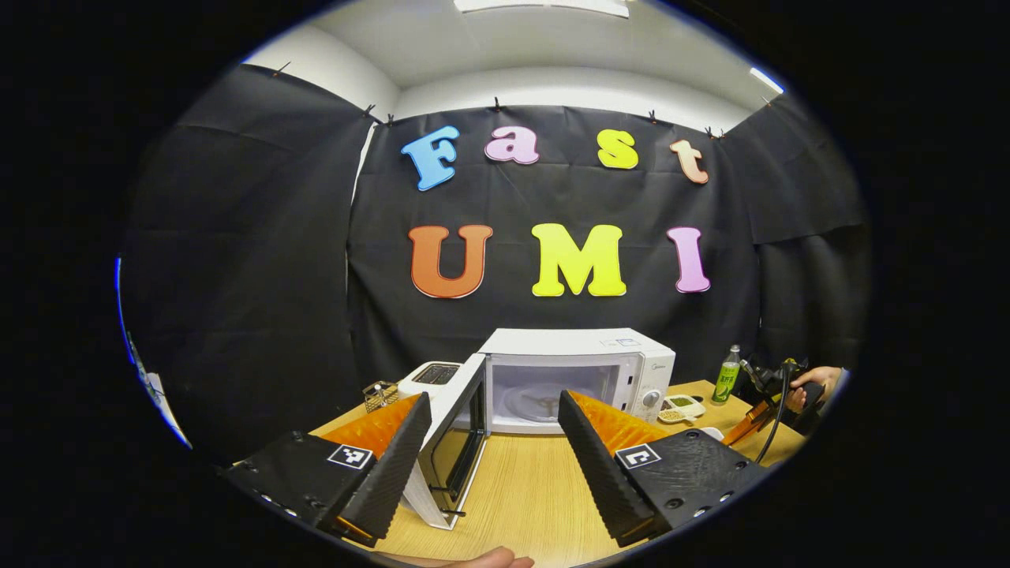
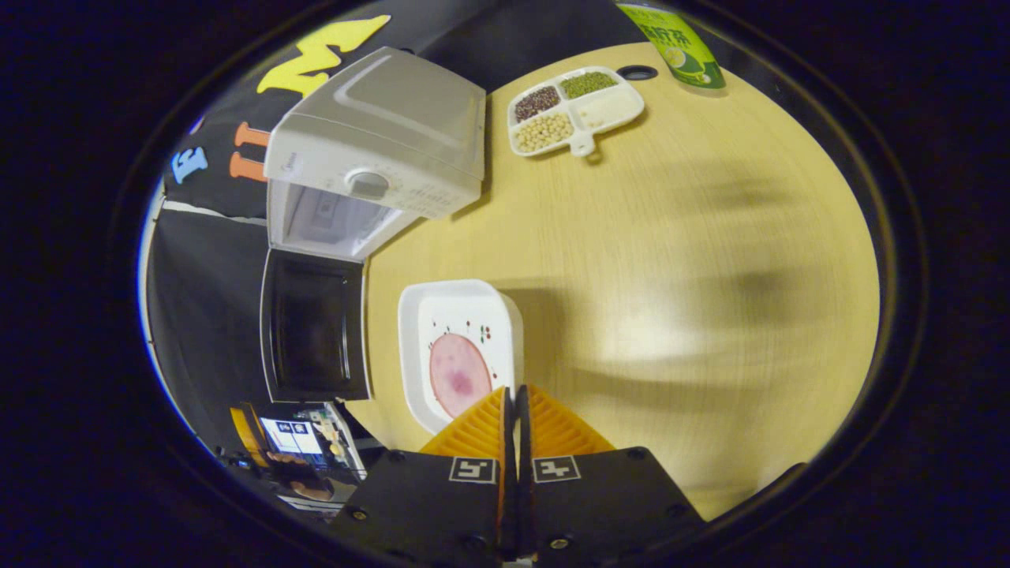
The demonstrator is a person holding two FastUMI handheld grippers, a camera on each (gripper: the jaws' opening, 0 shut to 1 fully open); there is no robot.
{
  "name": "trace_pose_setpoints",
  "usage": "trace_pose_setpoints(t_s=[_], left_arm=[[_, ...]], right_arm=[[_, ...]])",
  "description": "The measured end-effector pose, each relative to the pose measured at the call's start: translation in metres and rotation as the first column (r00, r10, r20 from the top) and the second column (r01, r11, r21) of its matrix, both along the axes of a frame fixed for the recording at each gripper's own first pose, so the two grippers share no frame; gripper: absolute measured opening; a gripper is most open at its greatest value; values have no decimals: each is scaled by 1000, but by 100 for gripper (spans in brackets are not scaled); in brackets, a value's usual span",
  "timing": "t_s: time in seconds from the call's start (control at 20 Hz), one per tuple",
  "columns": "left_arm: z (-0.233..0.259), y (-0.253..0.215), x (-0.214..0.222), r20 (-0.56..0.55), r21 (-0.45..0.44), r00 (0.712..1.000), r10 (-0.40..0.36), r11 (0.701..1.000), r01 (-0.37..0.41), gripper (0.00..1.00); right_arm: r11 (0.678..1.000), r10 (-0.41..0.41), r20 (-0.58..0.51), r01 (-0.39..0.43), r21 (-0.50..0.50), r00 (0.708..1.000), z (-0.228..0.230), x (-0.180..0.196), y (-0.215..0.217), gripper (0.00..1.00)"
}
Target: Open the microwave oven with the left hand, put the food in, and close the microwave oven.
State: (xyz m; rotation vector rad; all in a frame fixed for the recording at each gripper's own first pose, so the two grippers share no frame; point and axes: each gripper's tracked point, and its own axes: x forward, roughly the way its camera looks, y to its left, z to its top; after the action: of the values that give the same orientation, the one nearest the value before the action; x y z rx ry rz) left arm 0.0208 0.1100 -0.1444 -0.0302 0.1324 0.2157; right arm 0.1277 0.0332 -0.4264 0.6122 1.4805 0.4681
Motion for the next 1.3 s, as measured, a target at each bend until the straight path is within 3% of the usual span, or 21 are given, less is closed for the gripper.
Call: trace_pose_setpoints(t_s=[0.05, 0.1, 0.15, 0.2, 0.35, 0.4, 0.55, 0.8, 0.95, 1.0, 1.05, 1.15, 1.3], left_arm=[[-1, 3, -4, 3, 7, 1000, -11, 1000, 11, 96], [-3, 7, -8, 4, 16, 1000, -17, 1000, 17, 96], [-4, 11, -11, 5, 24, 1000, -19, 1000, 19, 95], [-5, 14, -15, 1, 28, 1000, -22, 999, 22, 95], [-7, 30, -27, 11, 30, 1000, -23, 999, 23, 95], [-6, 36, -29, 18, 27, 1000, -19, 999, 18, 95], [-9, 51, -37, 33, 7, 999, -10, 1000, 10, 95], [-26, 75, -50, -1, -4, 1000, 1, 1000, -1, 95], [-28, 83, -51, 4, -40, 1000, 4, 999, -4, 95], [-27, 83, -52, 11, -56, 1000, 0, 998, 1, 84], [-27, 86, -52, 19, -69, 1000, 0, 998, 2, 95], [-25, 93, -54, 29, -84, 1000, 3, 996, -1, 95], [-24, 103, -51, 51, -77, 998, 24, 997, -20, 95]], right_arm=[[1000, -4, 15, 4, 0, 1000, 8, -3, 8, 0], [1000, -5, 26, 5, 1, 1000, 15, -6, 18, 4], [1000, -9, 30, 9, 3, 1000, 20, -9, 29, 0], [1000, -12, 27, 12, 7, 1000, 25, -14, 41, 4], [1000, 3, 21, -2, -12, 1000, 26, -22, 79, 4], [1000, 17, 25, -16, -25, 1000, 24, -24, 92, 0], [1000, 11, -1, -11, 3, 1000, 24, -27, 140, 4], [984, -177, 48, 176, 19, 983, 10, 5, 212, 4], [946, -315, 67, 308, 99, 947, 5, 31, 257, 4], [927, -364, 81, 352, 133, 928, 5, 40, 271, 4], [906, -409, 89, 392, 160, 908, 5, 50, 283, 4], [860, -496, 120, 468, 206, 860, 5, 72, 300, 4], [760, -637, 127, 591, 270, 760, 7, 109, 318, 4]])
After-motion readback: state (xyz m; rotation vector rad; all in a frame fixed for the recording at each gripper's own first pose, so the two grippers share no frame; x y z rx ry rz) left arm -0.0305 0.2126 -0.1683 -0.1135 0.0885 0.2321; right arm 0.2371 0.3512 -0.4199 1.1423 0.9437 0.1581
